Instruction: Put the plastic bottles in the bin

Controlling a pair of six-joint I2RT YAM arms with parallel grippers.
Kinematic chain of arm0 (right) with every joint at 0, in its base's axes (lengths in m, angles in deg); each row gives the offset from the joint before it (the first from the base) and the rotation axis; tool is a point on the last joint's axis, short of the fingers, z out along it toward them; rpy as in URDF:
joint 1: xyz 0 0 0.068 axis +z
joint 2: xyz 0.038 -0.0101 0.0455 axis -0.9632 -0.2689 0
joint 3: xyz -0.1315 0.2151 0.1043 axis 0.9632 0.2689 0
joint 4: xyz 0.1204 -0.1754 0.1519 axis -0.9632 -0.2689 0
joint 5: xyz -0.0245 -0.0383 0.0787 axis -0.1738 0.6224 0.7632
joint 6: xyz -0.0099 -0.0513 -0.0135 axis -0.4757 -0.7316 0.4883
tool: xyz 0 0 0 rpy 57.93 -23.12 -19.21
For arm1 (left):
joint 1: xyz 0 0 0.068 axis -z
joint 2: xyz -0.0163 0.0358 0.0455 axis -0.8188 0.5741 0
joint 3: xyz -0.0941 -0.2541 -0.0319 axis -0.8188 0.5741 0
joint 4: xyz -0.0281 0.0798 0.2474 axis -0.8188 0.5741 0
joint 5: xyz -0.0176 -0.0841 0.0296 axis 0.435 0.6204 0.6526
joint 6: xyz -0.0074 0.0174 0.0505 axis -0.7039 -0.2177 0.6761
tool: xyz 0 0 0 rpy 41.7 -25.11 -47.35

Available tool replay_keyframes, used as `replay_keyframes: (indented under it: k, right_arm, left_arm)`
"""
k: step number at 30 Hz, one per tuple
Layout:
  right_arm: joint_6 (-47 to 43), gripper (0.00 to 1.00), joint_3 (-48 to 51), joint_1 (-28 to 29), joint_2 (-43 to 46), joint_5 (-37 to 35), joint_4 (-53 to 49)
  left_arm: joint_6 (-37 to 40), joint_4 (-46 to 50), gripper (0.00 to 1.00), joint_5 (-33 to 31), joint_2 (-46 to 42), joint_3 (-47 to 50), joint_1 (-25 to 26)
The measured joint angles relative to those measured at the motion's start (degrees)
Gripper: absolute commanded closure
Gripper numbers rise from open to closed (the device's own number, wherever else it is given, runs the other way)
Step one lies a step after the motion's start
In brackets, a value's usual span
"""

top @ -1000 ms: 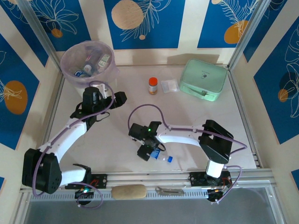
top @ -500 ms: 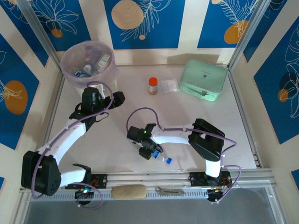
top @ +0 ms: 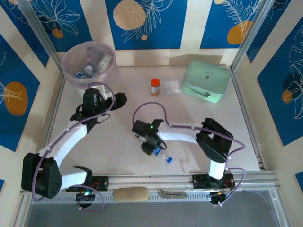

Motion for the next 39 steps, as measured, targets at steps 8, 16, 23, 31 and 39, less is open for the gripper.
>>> replay_keyframes:
  k: [8, 16, 23, 31, 39]
  right_arm:
    - [8.6, 0.49, -2.4, -16.1, 10.4, 6.3, 2.6]
    - [19.0, 0.49, -2.6, -26.8, 16.9, 10.4, 9.7]
    - [25.6, 0.49, -1.7, -32.4, 17.2, 13.6, 16.0]
    - [29.1, 0.49, -0.2, -33.0, 17.3, 16.7, 19.5]
    - [32.7, 0.5, 1.3, -32.0, 18.2, 21.0, 21.7]
  left_arm:
    - [-0.4, -2.8, 0.0, 3.9, 0.0, 0.1, 1.2]
    - [-2.9, -9.4, 0.0, 6.0, 3.9, 1.6, 10.2]
    - [-6.2, -13.6, 0.0, 7.8, 8.4, 2.2, 19.5]
    - [-9.0, -17.8, 0.0, 9.1, 9.3, 3.5, 27.2]
    - [-9.0, -20.3, 0.01, 9.7, 14.6, 1.3, 27.8]
